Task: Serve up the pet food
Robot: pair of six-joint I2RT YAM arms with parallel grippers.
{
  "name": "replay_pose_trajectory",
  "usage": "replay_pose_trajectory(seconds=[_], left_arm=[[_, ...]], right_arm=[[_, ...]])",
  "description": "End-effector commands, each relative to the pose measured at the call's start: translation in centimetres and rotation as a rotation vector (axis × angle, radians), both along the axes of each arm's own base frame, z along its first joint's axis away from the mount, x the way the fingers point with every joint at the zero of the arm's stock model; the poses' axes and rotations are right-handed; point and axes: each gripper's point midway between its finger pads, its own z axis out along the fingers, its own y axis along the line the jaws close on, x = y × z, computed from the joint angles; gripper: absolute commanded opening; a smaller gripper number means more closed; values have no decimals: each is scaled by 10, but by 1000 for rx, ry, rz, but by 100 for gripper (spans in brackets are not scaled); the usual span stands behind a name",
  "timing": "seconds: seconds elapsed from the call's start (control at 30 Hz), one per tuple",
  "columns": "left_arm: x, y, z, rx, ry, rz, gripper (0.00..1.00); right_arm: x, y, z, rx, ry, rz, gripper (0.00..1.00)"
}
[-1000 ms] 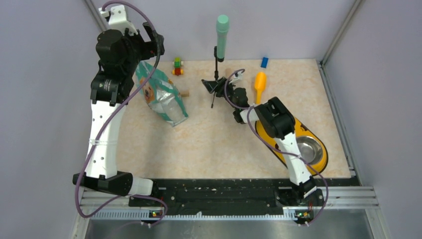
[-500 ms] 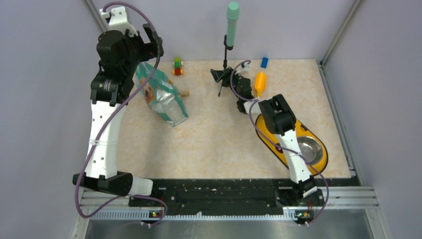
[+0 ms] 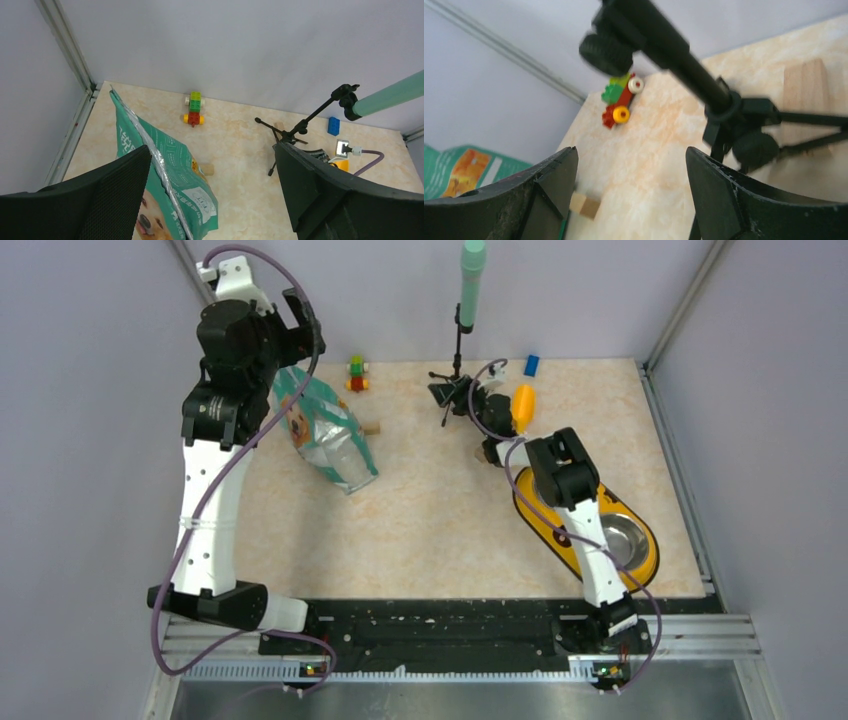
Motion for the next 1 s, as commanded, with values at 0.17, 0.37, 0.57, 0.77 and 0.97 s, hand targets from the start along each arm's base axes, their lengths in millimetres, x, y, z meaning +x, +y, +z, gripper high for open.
replay_pose_trajectory(seconds=[0.17, 0.37, 0.57, 0.77, 0.97], left_arm=[[2, 48, -1, 64, 109, 238, 98], [3, 75, -18, -28, 183, 324, 98], [8, 86, -67, -91, 356, 396, 95], [36, 61, -90, -172, 393, 286, 91], [41, 49, -119, -180, 454, 243, 83]], right_arm=[[-107, -15, 77, -7, -75, 189, 94], [-173, -49, 78, -272, 13, 186, 97], [-207, -124, 62, -822, 204, 49, 99], [-234, -155, 86, -924, 188, -2, 99], [-242, -139, 108, -763, 155, 19, 99]])
